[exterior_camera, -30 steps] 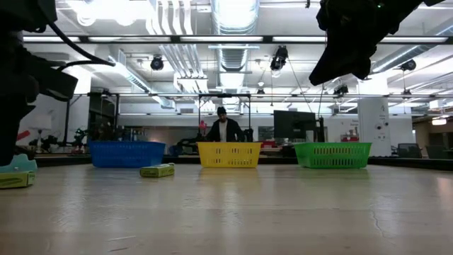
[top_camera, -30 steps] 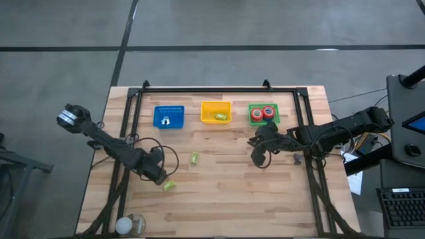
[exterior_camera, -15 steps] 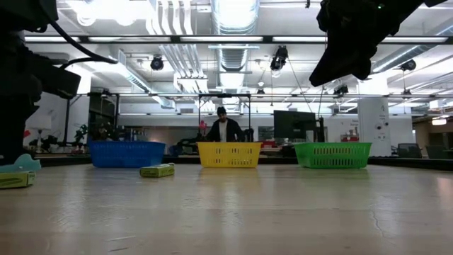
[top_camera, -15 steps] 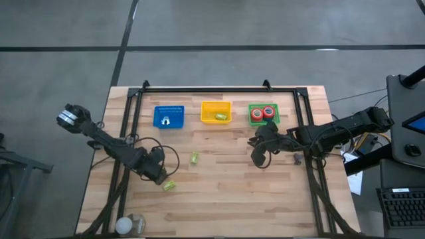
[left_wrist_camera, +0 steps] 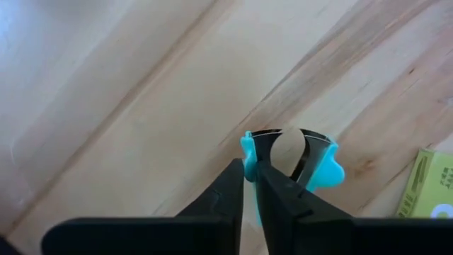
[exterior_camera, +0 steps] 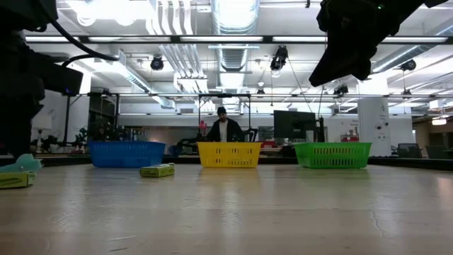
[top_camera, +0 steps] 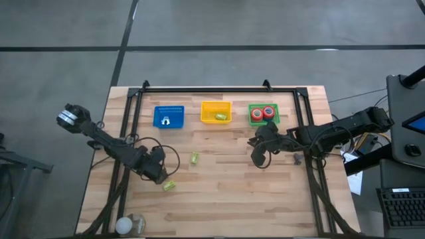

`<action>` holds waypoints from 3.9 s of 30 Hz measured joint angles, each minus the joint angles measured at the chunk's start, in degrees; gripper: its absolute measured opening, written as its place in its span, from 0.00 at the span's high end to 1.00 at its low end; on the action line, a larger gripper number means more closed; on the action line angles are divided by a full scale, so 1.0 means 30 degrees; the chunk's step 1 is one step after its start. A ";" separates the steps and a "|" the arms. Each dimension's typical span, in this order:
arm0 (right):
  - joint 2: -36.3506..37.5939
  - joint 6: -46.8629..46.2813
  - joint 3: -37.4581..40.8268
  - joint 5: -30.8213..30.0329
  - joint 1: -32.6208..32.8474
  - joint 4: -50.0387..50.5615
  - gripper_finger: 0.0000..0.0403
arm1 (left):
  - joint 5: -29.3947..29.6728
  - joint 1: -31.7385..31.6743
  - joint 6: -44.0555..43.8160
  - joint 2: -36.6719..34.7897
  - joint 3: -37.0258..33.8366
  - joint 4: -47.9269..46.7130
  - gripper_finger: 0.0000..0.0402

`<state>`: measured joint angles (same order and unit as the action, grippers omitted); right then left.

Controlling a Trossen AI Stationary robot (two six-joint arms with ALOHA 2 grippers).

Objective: Pick and place Stapler, Stapler remover, tape
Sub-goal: Put the light blue staple remover into the blue basket

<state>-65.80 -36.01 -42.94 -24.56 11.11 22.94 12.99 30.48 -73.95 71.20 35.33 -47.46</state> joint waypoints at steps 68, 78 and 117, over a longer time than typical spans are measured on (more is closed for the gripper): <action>0.0000 -0.0007 0.0503 0.0015 0.0004 -0.0852 0.87 | 0.3771 -0.0043 0.1243 -0.0108 -0.0882 0.2165 0.98; 0.0000 -0.0003 0.0503 0.0015 0.0003 -0.0940 0.87 | 1.0844 -0.0768 0.3260 -0.0899 0.0342 0.1965 0.99; 0.0007 0.0503 0.0852 -0.0015 0.0000 -0.1784 0.87 | 0.7748 -1.6538 1.4710 -0.0682 0.0612 0.6308 0.97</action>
<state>-65.78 -34.50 -40.38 -24.60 11.11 17.59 36.23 -19.14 -29.82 69.15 37.17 -28.54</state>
